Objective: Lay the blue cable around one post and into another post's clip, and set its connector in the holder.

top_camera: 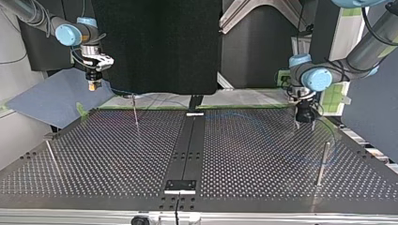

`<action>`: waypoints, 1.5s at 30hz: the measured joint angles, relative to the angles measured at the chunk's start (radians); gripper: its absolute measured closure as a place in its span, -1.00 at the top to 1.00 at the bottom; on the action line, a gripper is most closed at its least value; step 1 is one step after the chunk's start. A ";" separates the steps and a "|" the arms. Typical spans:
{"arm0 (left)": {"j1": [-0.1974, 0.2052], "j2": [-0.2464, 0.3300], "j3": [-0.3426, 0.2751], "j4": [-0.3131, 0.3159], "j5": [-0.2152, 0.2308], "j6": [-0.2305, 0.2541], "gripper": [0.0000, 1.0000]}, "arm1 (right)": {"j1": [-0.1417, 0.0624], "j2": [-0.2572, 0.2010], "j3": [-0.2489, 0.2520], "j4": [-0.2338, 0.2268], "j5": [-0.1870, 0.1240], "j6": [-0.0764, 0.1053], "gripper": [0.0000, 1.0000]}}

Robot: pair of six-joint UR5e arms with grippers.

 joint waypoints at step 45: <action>0.010 -0.144 -0.044 -0.024 -0.103 0.284 1.00 | -0.009 0.041 -0.002 0.003 0.038 -0.002 -1.00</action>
